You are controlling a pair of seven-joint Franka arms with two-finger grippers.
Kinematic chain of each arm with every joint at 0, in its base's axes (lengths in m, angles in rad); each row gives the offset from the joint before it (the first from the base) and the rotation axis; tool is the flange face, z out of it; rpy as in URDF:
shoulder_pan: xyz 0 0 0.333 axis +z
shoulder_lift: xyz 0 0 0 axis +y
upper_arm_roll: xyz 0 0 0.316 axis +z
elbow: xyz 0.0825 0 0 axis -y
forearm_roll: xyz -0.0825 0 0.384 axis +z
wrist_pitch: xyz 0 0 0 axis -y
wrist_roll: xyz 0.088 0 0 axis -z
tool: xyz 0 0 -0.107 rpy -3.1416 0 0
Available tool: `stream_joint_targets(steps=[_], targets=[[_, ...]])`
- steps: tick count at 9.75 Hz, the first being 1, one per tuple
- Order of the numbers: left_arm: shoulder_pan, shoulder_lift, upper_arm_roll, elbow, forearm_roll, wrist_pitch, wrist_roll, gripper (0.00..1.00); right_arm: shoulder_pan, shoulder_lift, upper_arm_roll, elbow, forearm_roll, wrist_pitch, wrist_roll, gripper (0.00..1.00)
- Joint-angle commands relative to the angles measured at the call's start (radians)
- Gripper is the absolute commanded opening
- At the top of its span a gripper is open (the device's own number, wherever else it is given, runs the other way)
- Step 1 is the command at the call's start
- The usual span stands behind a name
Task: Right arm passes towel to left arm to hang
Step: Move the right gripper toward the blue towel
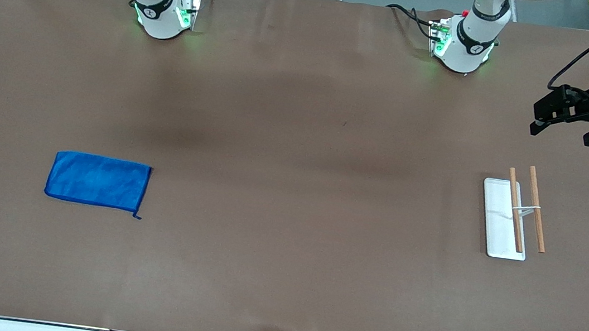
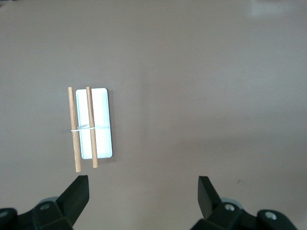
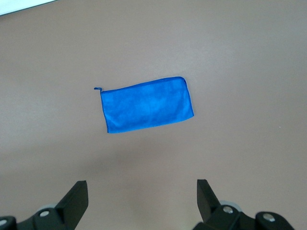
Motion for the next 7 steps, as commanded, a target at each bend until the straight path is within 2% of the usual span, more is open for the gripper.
stream_joint_targets(steps=[1,3,4,5,7], targets=[[0.005,0.000,0.000,-0.022,0.003,0.013,0.001,1.00,-0.002,-0.003,0.000,0.001,0.012,-0.030,-0.008,1.00],[0.005,0.002,0.000,-0.022,0.024,0.016,0.007,1.00,0.000,0.011,0.002,0.000,0.009,-0.031,-0.038,1.00],[0.003,0.003,0.000,-0.022,0.038,0.018,0.007,1.00,0.001,0.061,0.002,-0.009,0.007,-0.019,-0.052,1.00],[0.003,0.003,-0.002,-0.022,0.040,0.022,0.007,1.00,0.009,0.116,0.003,-0.032,0.009,0.028,-0.052,1.00],[0.005,0.003,0.000,-0.022,0.040,0.025,0.005,1.00,0.026,0.188,0.003,-0.138,-0.002,0.207,-0.057,1.00]])
